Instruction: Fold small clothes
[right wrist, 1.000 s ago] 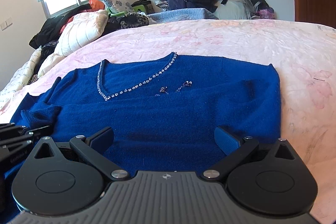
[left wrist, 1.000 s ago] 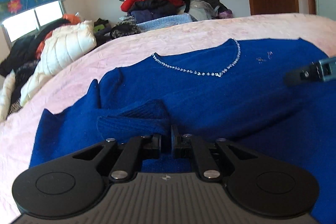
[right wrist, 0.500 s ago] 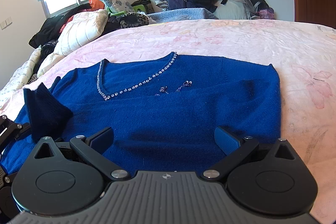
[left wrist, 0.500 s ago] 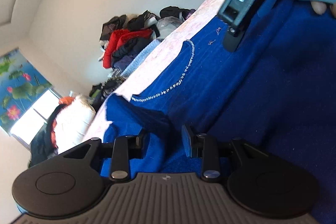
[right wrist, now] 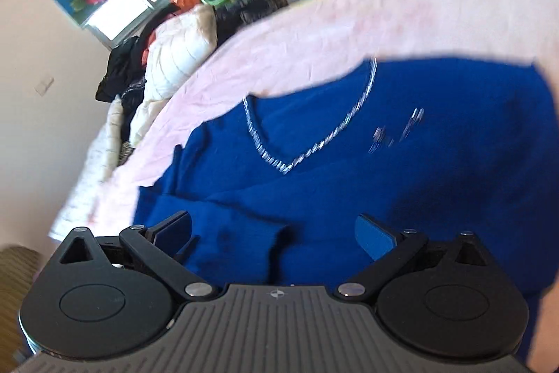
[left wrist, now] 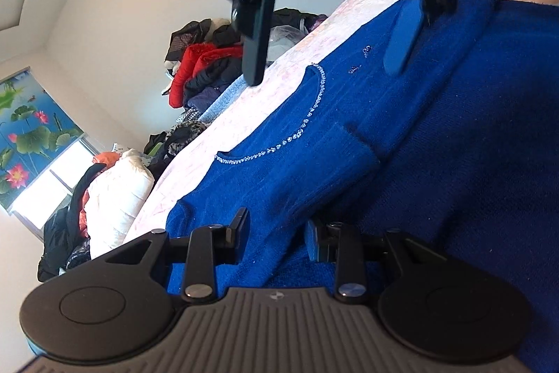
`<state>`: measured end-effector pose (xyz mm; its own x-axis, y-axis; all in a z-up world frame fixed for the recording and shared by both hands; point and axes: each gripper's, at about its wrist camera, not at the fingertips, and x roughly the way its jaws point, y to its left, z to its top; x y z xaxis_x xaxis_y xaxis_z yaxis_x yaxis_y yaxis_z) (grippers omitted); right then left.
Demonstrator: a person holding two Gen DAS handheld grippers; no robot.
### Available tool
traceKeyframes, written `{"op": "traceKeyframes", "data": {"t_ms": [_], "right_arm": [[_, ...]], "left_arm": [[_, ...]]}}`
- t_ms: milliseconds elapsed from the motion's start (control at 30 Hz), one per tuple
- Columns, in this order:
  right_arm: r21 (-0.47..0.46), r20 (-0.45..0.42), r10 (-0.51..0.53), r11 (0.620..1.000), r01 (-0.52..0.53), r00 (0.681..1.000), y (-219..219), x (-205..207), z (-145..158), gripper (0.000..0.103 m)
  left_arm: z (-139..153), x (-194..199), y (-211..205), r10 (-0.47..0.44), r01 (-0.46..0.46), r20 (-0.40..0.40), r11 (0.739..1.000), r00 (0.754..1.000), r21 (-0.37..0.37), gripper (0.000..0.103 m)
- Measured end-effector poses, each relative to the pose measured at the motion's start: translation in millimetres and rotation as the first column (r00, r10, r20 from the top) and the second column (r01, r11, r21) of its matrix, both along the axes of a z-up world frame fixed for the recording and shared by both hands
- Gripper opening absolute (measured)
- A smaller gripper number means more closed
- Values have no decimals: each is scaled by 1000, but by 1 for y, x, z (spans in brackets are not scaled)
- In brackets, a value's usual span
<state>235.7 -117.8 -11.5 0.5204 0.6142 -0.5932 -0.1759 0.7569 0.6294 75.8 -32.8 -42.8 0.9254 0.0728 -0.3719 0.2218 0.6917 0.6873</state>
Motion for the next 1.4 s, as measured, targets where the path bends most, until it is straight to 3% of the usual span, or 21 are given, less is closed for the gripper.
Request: {"op": "traceKeyframes", "data": {"t_ms": [100, 200, 333, 400, 467, 567, 633, 667, 733, 767, 800, 900, 1000, 1100, 1167, 1267, 1400], "right_arm": [[119, -205, 3, 993, 22, 979, 2, 19, -19, 100], [170, -242, 7, 985, 35, 970, 6, 25, -21, 100], [289, -289, 54, 957, 34, 956, 13, 31, -22, 100], [289, -329, 66, 957, 34, 942, 19, 34, -27, 100], [266, -344, 63, 964, 33, 937, 26, 36, -31, 101], [301, -351, 93, 953, 18, 932, 35, 36, -30, 100], [328, -359, 119, 945, 6, 926, 41, 36, -30, 96], [317, -354, 117, 949, 1, 928, 45, 35, -29, 88], [269, -327, 108, 963, -17, 939, 49, 36, -27, 62], [232, -314, 103, 972, -29, 944, 51, 36, -27, 36], [186, -305, 100, 982, -44, 947, 53, 36, -27, 19], [132, -281, 112, 988, -77, 953, 57, 33, -33, 11], [133, -207, 86, 989, -59, 975, 51, 29, -24, 9], [208, -150, 47, 978, -15, 988, 30, 35, -7, 9], [237, -110, 4, 971, 22, 994, 9, 39, 7, 9], [273, -84, -78, 957, 98, 993, -36, 41, 20, 9], [252, -141, -190, 942, 220, 972, -94, 40, 3, 9]], "left_arm": [[5, 3, 5, 18, -18, -5, 999, 1000, -29, 31], [10, 10, 14, 65, -66, -21, 993, 998, -94, 34], [20, 21, 35, 129, -143, -74, 963, 989, -229, 34], [24, 24, 44, 137, -159, -98, 946, 986, -281, 34], [25, 23, 47, 136, -159, -98, 942, 986, -297, 34], [26, 23, 47, 134, -157, -96, 943, 986, -293, 34], [26, 23, 47, 131, -153, -96, 945, 987, -288, 34], [26, 23, 47, 130, -152, -95, 946, 987, -287, 34], [26, 23, 48, 130, -152, -95, 945, 987, -288, 34], [25, 23, 47, 130, -152, -94, 945, 987, -289, 34], [25, 23, 48, 130, -152, -93, 945, 987, -291, 34], [25, 23, 47, 130, -152, -93, 944, 987, -294, 34], [27, 20, 50, 124, -145, -85, 938, 989, -314, 35], [33, 17, 60, 122, -140, -71, 914, 990, -381, 53], [36, 14, 66, 127, -138, -55, 895, 990, -424, 64], [38, 15, 72, 128, -142, -62, 880, 990, -453, 64], [37, 29, 78, 136, -191, -146, 853, 980, -486, 64]]}}
